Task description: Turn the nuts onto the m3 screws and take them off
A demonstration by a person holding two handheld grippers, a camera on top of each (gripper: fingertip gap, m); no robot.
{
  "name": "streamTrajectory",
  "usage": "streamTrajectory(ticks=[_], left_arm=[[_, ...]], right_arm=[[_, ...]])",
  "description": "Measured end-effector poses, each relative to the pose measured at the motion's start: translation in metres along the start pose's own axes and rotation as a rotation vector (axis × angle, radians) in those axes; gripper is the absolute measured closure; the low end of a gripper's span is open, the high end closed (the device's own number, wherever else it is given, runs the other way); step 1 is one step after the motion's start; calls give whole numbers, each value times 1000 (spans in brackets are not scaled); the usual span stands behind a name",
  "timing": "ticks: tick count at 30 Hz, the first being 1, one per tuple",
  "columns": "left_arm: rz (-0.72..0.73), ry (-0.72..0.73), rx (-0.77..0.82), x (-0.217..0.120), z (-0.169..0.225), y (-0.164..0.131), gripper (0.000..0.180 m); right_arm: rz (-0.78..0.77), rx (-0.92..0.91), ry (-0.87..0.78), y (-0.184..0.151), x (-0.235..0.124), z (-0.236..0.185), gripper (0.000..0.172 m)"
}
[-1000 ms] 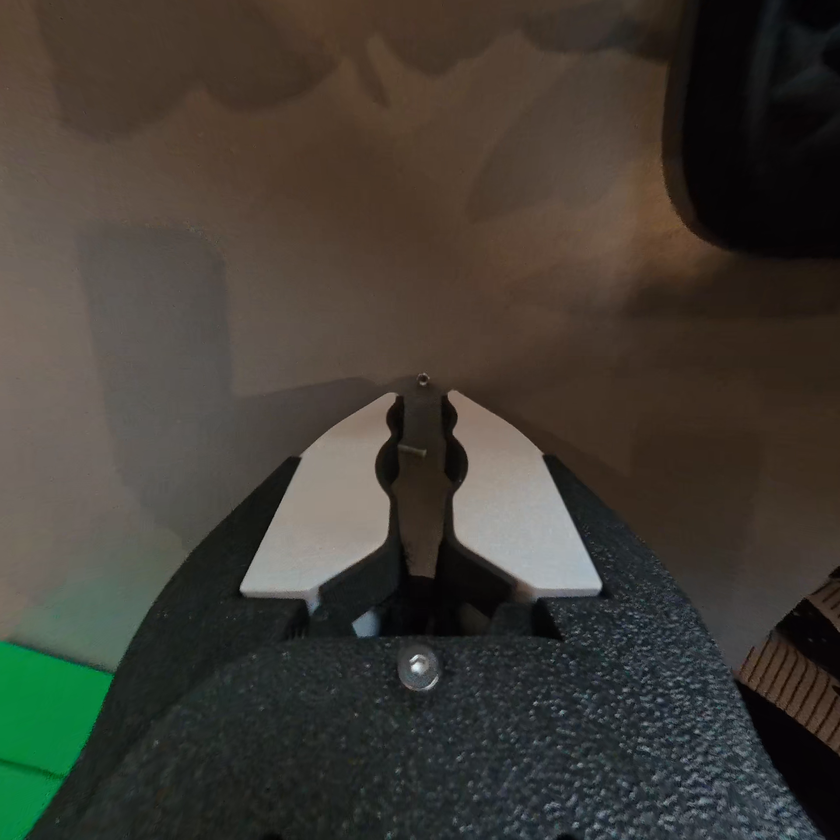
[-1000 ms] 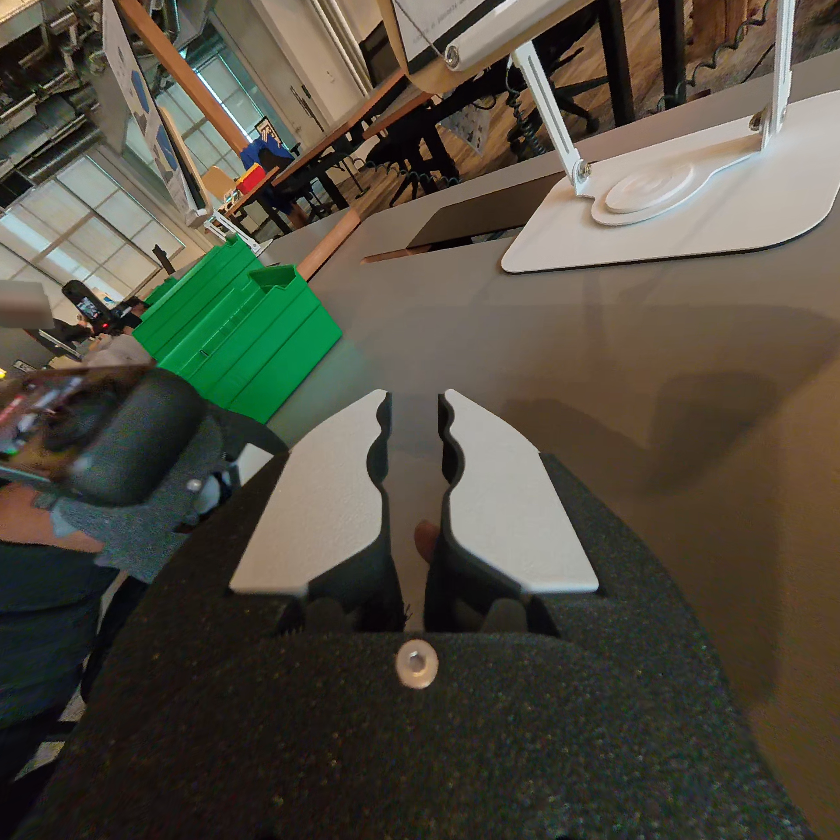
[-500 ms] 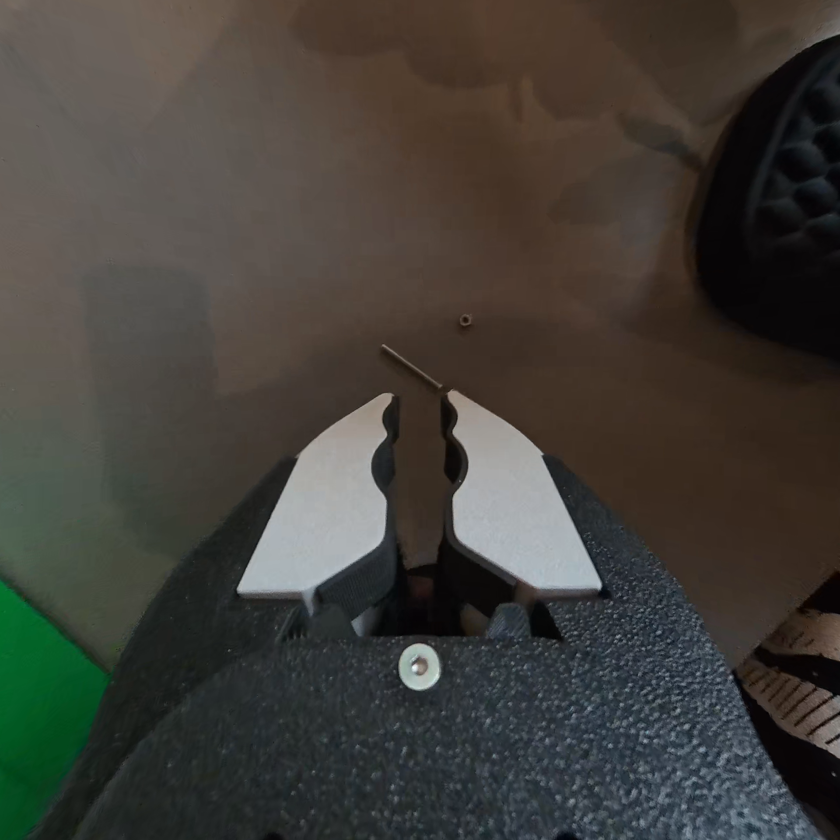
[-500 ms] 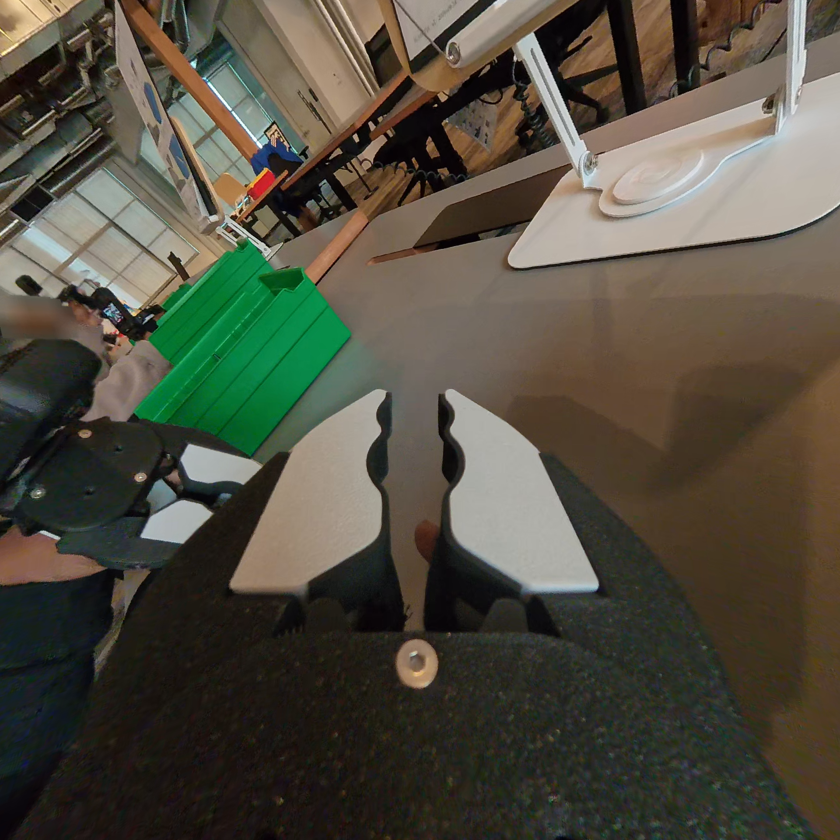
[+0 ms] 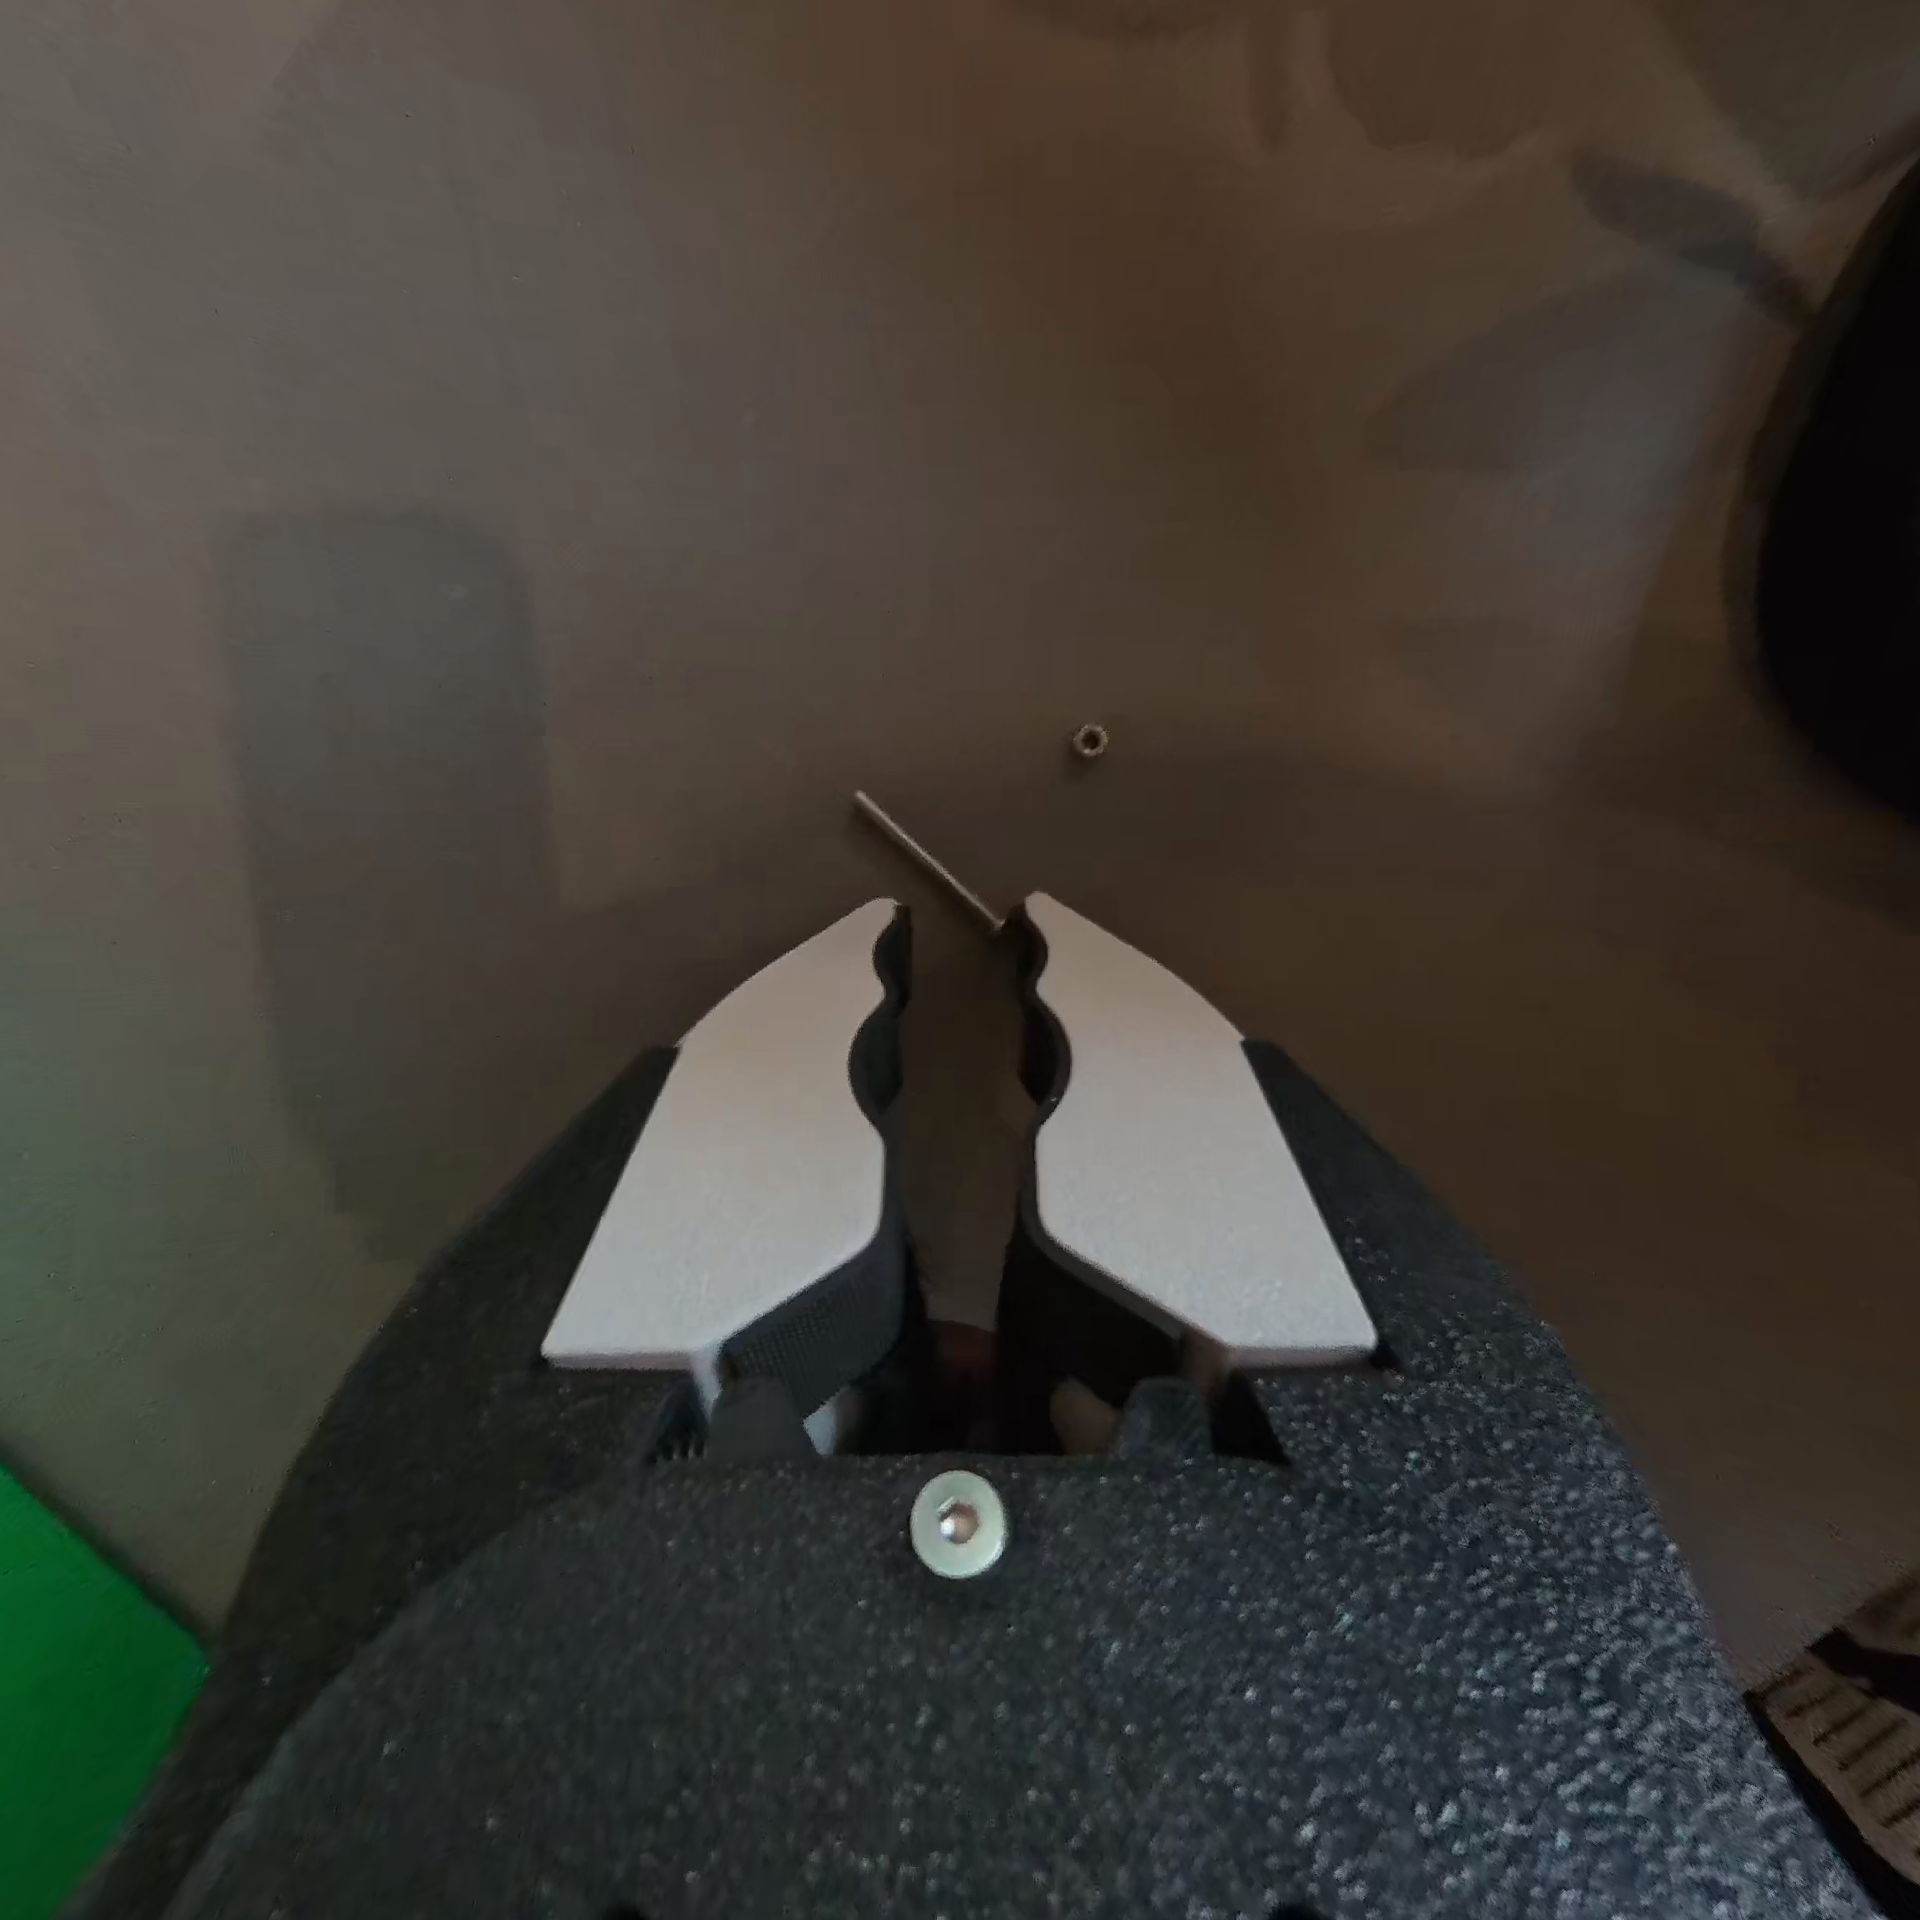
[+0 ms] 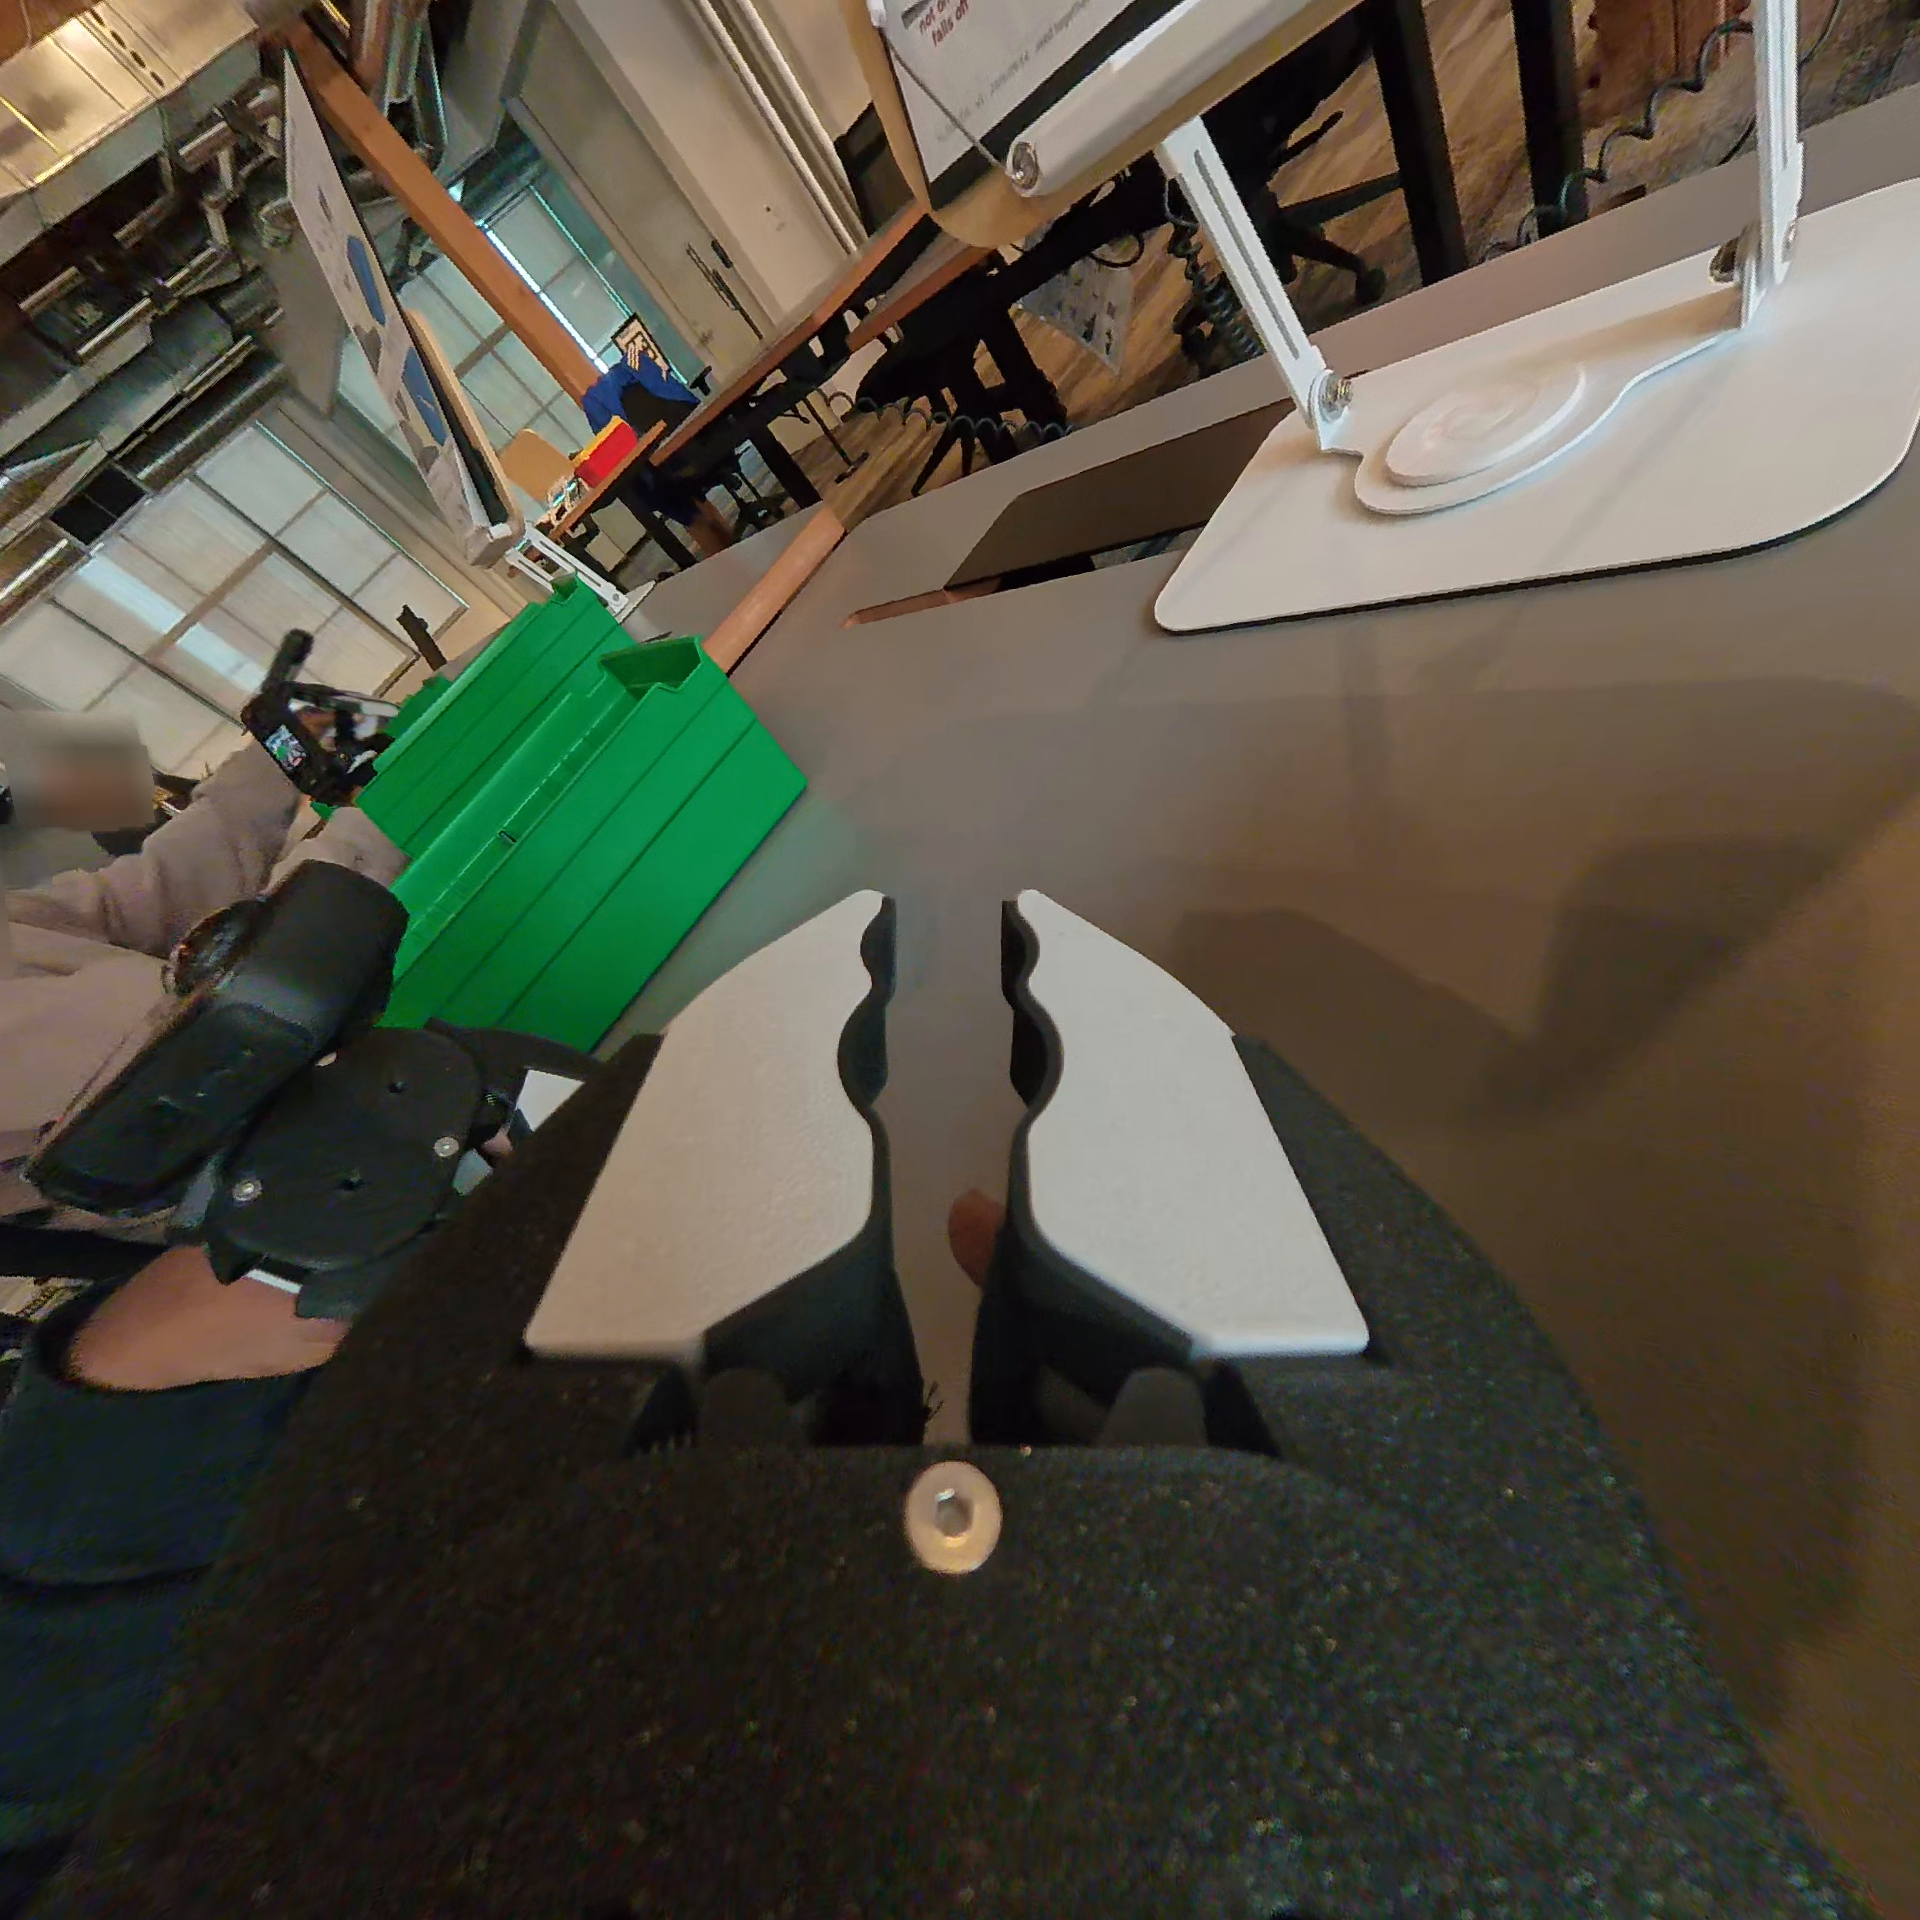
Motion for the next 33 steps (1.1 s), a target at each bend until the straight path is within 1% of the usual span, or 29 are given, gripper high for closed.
streamTrajectory(ticks=[6, 12, 15, 17, 19, 23, 27, 29, 31, 33], left_arm=[[7, -28, 9, -1, -3, -4, 175], [51, -83, 19, -1, -8, -8, 176], [124, -113, 37, -5, -11, -8, 177], [224, -144, 55, -12, -12, -3, 177], [376, -186, 77, -22, -12, 6, 177], [687, -316, 70, -44, -12, 23, 177], [940, -470, 82, -59, -8, 34, 177], [1011, -524, 83, -62, -6, 37, 177], [1044, -544, 90, -62, -5, 37, 177], [1051, -550, 93, -61, -4, 37, 177]], right_arm=[[-10, -7, -2, -1, 1, -1, 153], [-26, -4, 10, -4, 3, -1, 153], [-50, -17, 48, -6, 7, -5, 153], [-71, -39, 91, -9, 9, -11, 153], [-89, -69, 169, -11, 12, -20, 152], [-112, -171, 296, -15, 16, -39, 144], [-100, -289, 382, -18, 15, -53, 141], [-90, -313, 445, -19, 13, -60, 144], [-68, -321, 494, -19, 11, -64, 150], [-59, -330, 526, -19, 9, -67, 152]])
Point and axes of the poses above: each gripper's, where its closed fingertips meet, x out along the fingers, y out of its top, z = x × y across the jaws, the point moved 7 cm from there along -x, back along the fingers, and after that the axes turned 3 degrees about y, right-handed, at the moved point
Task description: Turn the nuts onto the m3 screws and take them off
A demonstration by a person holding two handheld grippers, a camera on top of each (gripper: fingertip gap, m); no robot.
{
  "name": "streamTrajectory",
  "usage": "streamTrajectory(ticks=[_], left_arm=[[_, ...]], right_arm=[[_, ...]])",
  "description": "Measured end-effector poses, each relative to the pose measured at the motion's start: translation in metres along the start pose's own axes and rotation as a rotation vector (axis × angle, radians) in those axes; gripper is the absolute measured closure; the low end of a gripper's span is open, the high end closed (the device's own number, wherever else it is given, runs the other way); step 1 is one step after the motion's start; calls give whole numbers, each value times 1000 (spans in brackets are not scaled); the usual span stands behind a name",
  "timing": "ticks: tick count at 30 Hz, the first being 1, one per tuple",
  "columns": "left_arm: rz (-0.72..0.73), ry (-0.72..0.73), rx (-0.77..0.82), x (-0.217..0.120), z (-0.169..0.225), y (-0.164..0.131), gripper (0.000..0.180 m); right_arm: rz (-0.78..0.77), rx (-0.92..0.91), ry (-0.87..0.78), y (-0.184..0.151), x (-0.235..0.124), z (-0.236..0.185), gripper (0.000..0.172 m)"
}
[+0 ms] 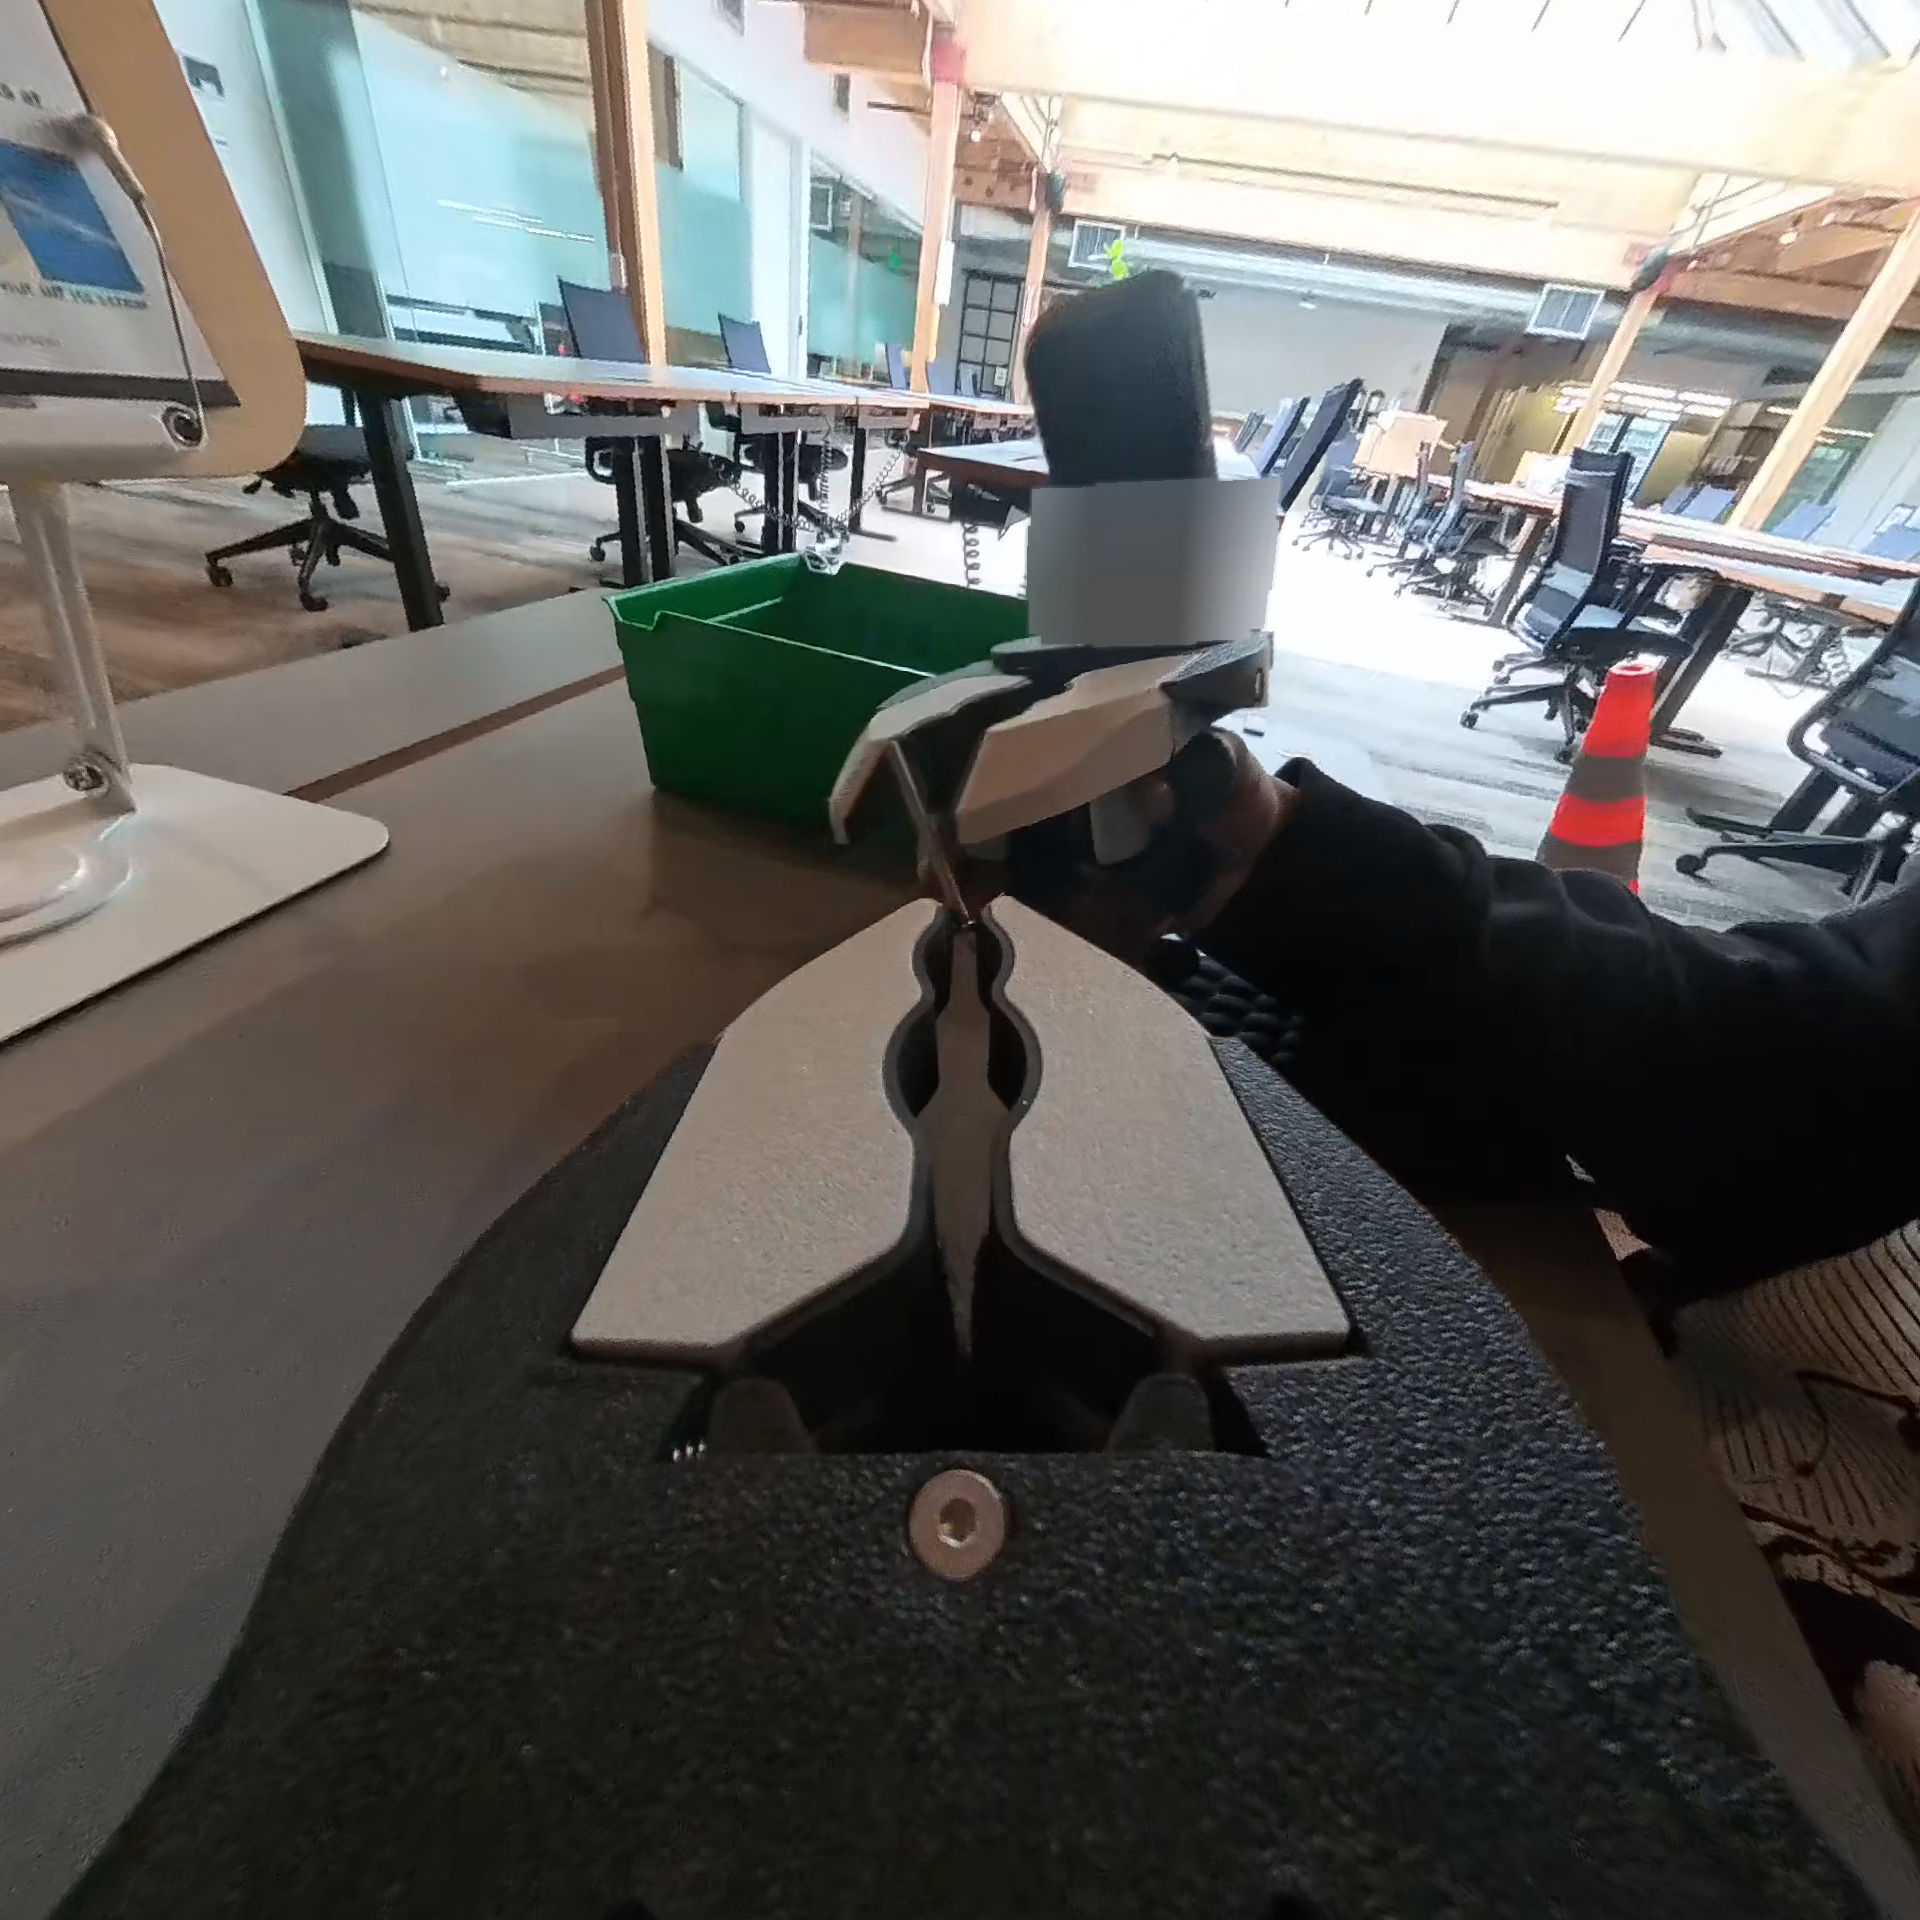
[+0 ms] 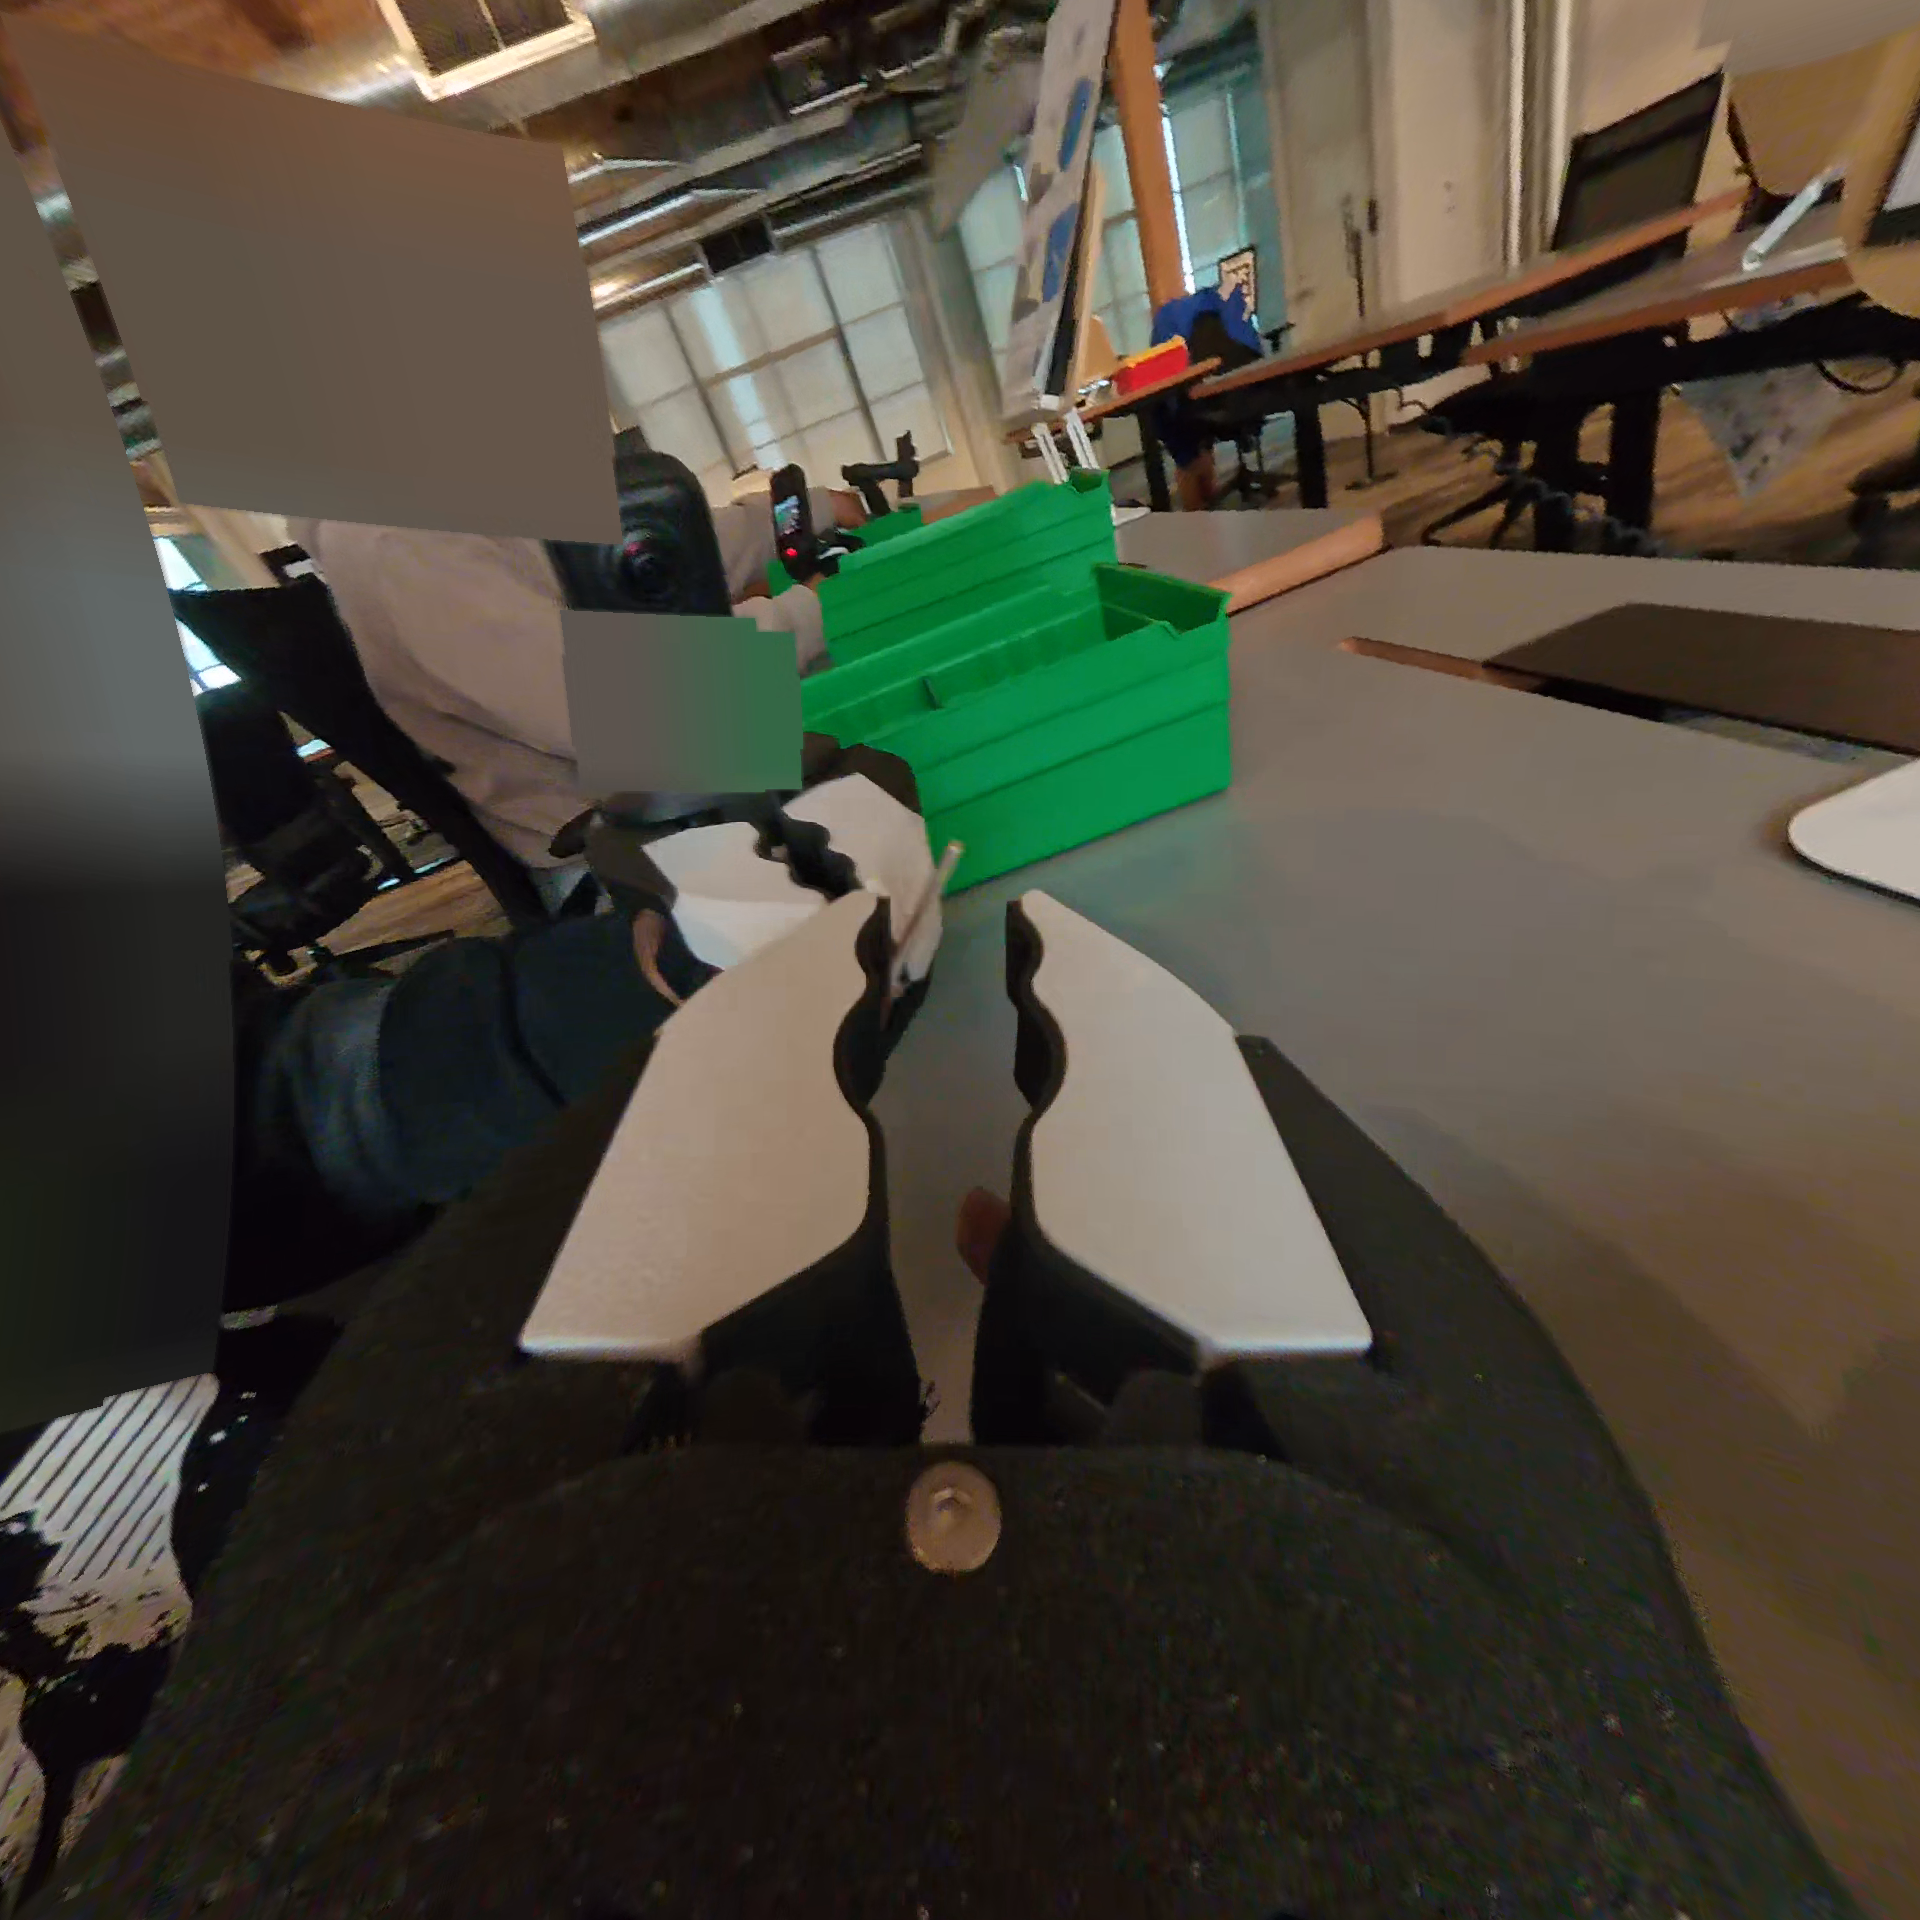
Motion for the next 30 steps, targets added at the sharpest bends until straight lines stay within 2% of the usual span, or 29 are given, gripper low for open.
streamTrajectory(ticks=[3, 6, 10, 11, 14, 16, 20, 23, 30], left_arm=[[-8, -11, 10, 0, 1, -2, 177], [0, -18, 8, -1, 1, -3, 177], [-8, -57, -31, -1, 1, -9, 176], [-7, -72, -49, -2, 0, -11, 175], [-29, -118, -81, -2, 1, -19, 153], [-33, -149, -64, -1, 4, -20, 150], [-61, -185, -24, 4, 10, -25, 150], [-78, -183, -3, 5, 11, -28, 157], [-60, -184, -19, 3, 10, -26, 161]], right_arm=[[1, -1, 38, 0, 2, -4, 153], [-31, -11, 28, -3, 4, -4, 167], [-75, -90, 32, -4, 6, -12, 171], [-75, -125, 31, -3, 7, -15, 171], [-40, -206, 58, 2, 6, -26, 171], [-45, -226, 59, 3, 6, -27, 171], [-87, -232, 74, -2, 9, -28, 171], [-121, -225, 74, -6, 12, -27, 171], [-154, -220, 76, -10, 14, -26, 171]])
Point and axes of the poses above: each gripper's, where its closed fingertips meet, x out along the fingers, y out of its top, z = x × y across the jaws, the point moved 7 cm from there along -x, back along the fingers, and after that the axes turned 3 degrees about y, right-handed, at the moved point
